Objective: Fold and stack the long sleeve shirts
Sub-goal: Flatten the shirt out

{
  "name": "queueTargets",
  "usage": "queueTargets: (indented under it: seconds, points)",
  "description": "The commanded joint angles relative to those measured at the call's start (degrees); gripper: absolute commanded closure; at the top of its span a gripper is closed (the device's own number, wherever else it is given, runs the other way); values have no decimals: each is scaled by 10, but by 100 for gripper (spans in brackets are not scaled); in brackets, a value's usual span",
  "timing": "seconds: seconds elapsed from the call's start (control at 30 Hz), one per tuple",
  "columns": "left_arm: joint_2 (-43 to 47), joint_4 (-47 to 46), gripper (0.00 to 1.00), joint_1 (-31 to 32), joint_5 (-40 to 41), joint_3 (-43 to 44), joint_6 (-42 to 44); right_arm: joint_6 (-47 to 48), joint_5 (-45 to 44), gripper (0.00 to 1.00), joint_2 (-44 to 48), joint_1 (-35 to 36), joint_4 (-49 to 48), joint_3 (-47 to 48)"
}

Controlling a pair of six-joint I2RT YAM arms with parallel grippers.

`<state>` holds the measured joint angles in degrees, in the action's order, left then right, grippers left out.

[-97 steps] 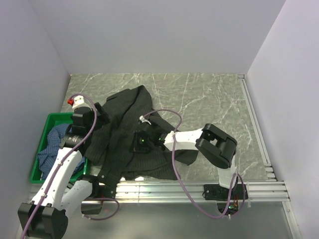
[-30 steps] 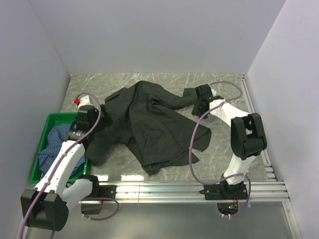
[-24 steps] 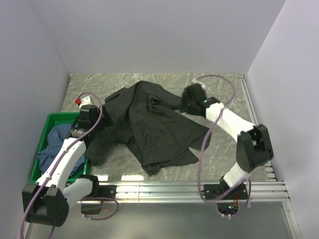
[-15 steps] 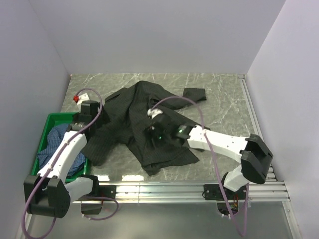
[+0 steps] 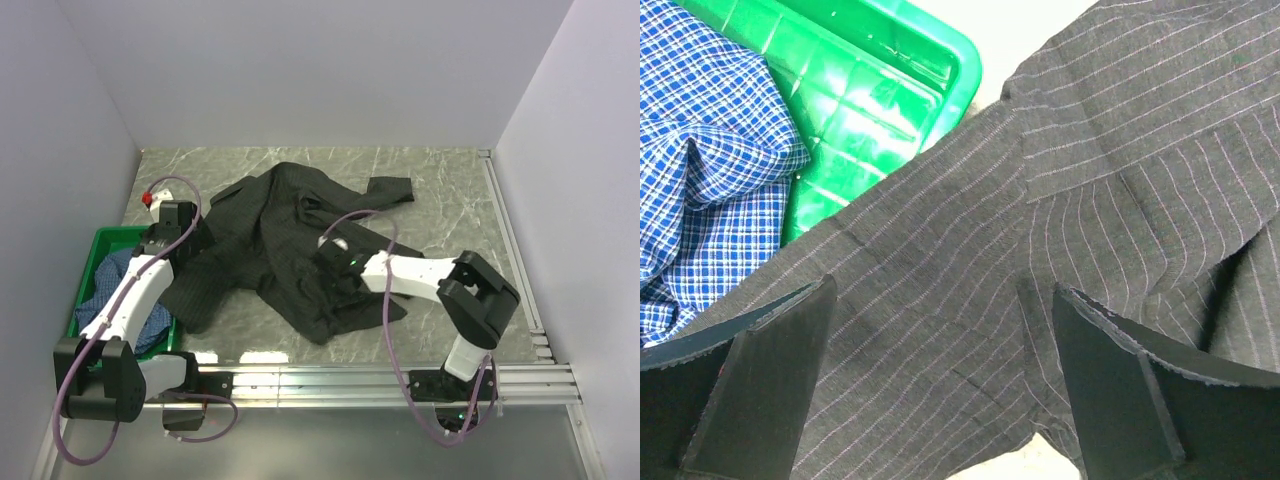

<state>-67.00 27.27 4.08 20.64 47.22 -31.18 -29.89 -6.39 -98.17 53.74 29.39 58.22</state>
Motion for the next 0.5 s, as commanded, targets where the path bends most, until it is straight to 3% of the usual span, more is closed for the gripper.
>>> queueTargets:
  seconds: [0.0, 0.2, 0.47]
  points:
    - [-1, -11, 5, -3, -3, -2, -2, -10, -45, 46, 23, -69, 30, -37]
    - [-11, -7, 5, -3, -13, -2, -5, -19, -50, 46, 62, -188, 32, -66]
    - [-22, -11, 8, -2, -128, -1, -19, -19, -63, 40, 66, -253, 30, -49]
